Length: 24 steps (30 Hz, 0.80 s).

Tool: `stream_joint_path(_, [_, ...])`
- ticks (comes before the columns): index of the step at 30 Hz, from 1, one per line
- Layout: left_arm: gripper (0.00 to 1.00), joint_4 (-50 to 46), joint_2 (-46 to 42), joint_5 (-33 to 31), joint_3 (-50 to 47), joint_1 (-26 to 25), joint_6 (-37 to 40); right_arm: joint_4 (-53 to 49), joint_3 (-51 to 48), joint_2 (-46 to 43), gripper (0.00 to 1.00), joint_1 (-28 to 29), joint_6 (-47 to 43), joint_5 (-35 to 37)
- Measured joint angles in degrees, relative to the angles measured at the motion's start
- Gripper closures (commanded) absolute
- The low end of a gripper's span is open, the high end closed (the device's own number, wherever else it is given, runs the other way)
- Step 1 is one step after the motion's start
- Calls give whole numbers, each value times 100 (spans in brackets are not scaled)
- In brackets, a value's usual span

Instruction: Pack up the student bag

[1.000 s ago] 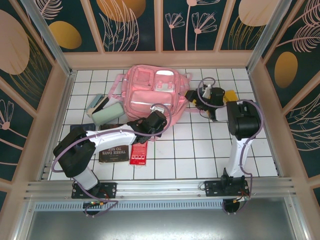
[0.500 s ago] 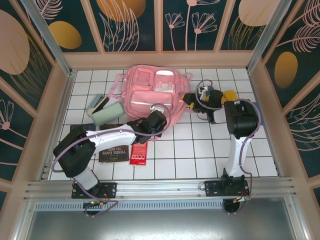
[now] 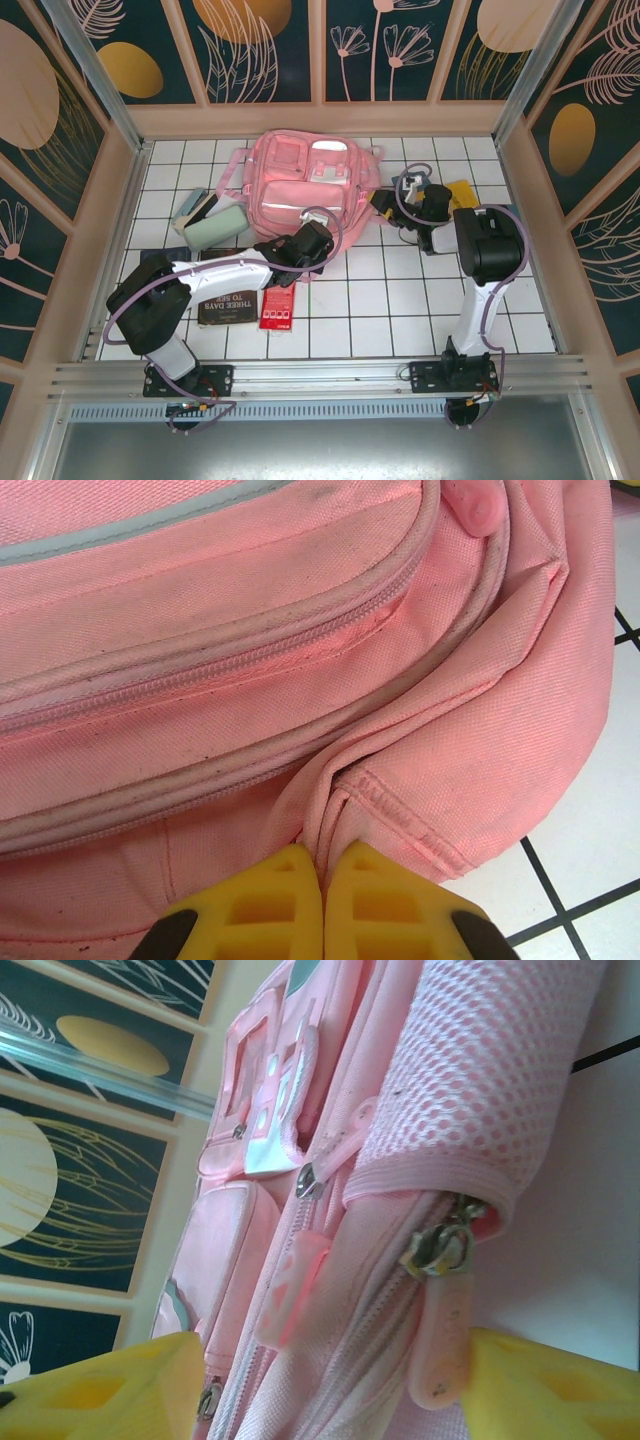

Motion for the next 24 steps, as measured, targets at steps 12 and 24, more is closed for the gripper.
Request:
stream_joint_path(12, [100, 0, 0, 0, 0, 0, 0, 129, -203, 0, 49, -168, 149, 199])
stream_joint_path(24, [100, 0, 0, 0, 0, 0, 2, 44, -133, 0, 43, -168, 286, 332])
